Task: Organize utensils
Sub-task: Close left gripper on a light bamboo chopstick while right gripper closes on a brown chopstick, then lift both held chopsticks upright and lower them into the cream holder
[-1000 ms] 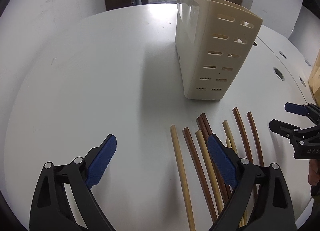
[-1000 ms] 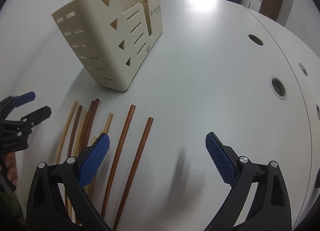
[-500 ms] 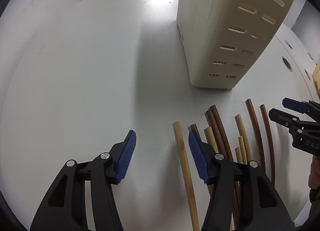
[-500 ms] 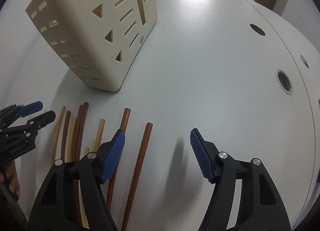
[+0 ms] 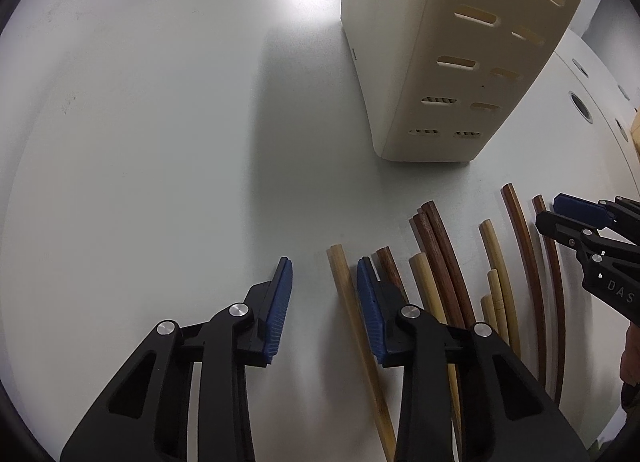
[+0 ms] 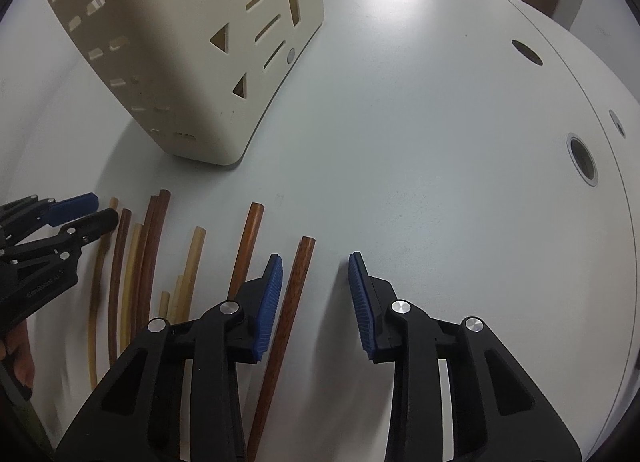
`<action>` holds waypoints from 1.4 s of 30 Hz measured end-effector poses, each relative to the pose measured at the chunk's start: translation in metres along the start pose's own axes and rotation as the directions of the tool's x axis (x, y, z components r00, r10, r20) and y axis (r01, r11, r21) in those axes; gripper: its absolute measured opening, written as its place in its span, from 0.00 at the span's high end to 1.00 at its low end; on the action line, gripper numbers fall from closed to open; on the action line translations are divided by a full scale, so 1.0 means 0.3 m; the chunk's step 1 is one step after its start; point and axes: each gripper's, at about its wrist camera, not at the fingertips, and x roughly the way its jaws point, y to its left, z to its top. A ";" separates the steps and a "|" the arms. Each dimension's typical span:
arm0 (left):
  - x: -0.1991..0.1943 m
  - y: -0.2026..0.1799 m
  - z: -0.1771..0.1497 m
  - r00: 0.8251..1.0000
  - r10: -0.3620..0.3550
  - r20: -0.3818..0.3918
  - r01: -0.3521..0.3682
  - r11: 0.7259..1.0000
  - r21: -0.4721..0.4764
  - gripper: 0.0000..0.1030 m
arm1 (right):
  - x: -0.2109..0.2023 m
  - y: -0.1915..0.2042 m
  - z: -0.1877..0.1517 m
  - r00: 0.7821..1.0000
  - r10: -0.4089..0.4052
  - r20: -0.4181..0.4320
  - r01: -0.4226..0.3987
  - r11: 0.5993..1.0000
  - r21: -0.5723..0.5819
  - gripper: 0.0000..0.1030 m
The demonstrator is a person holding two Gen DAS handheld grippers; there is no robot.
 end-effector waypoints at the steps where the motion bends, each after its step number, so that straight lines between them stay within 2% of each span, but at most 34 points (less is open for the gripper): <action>1: -0.003 -0.005 -0.004 1.000 0.003 -0.001 -0.003 1.000 0.007 0.72 | -0.003 0.004 -0.007 1.000 0.002 -0.002 -0.002 1.000 0.006 0.78; 3: -0.012 -0.008 -0.005 1.000 0.002 0.002 -0.002 1.000 0.017 0.78 | -0.011 0.018 -0.031 1.000 0.016 -0.004 -0.016 1.000 0.005 0.88; 6: -0.012 -0.019 -0.008 1.000 0.013 0.006 -0.014 1.000 0.025 0.91 | -0.013 0.020 -0.043 0.999 0.038 0.001 -0.038 0.999 0.009 0.90; 10: -0.016 -0.038 -0.005 1.000 0.015 0.015 -0.015 0.999 0.030 0.94 | -0.020 0.014 -0.052 0.998 0.065 0.021 -0.066 0.997 0.035 0.91; 14: -0.035 -0.010 -0.020 0.999 -0.026 0.025 0.025 1.000 0.013 0.94 | -0.034 -0.010 -0.058 0.995 0.092 0.043 -0.094 0.994 0.054 0.93; 17: -0.099 0.031 -0.042 0.995 -0.047 0.083 0.047 0.999 0.000 0.94 | -0.087 -0.018 -0.054 0.990 0.117 0.081 -0.122 0.991 0.058 0.93; 20: -0.203 0.057 -0.048 0.984 -0.068 0.166 0.072 0.997 -0.019 0.95 | -0.163 -0.020 -0.054 0.980 0.146 0.138 -0.154 0.987 0.049 0.93; 22: -0.273 0.068 -0.053 0.973 -0.081 0.215 0.088 0.996 -0.027 0.95 | -0.220 -0.007 -0.056 0.970 0.154 0.186 -0.162 0.986 0.029 0.93; 25: -0.384 0.083 -0.079 0.950 -0.108 0.294 0.122 0.992 -0.031 0.95 | -0.309 0.019 -0.064 0.952 0.162 0.261 -0.165 0.986 -0.010 0.93; 28: -0.480 0.069 -0.083 0.922 -0.125 0.367 0.141 0.990 -0.018 0.95 | -0.367 0.034 -0.044 0.934 0.195 0.299 -0.190 0.981 -0.044 0.93; 30: -0.478 0.019 -0.040 0.905 -0.132 0.406 0.150 0.989 -0.013 0.95 | -0.411 0.044 -0.046 0.919 0.205 0.337 -0.198 0.979 -0.055 0.93; 35: -0.574 -0.006 -0.037 0.854 -0.131 0.504 0.152 0.988 -0.001 0.95 | -0.488 0.046 -0.048 0.871 0.236 0.431 -0.223 0.971 -0.082 0.93; 37: -0.600 -0.020 -0.033 0.830 -0.126 0.543 0.145 0.989 0.008 0.95 | -0.507 0.041 -0.041 0.856 0.238 0.459 -0.220 0.971 -0.093 0.93; 42: -0.654 -0.041 -0.028 0.788 -0.128 0.602 0.144 0.989 0.021 0.95 | -0.541 0.034 -0.030 0.823 0.238 0.516 -0.208 0.971 -0.115 0.93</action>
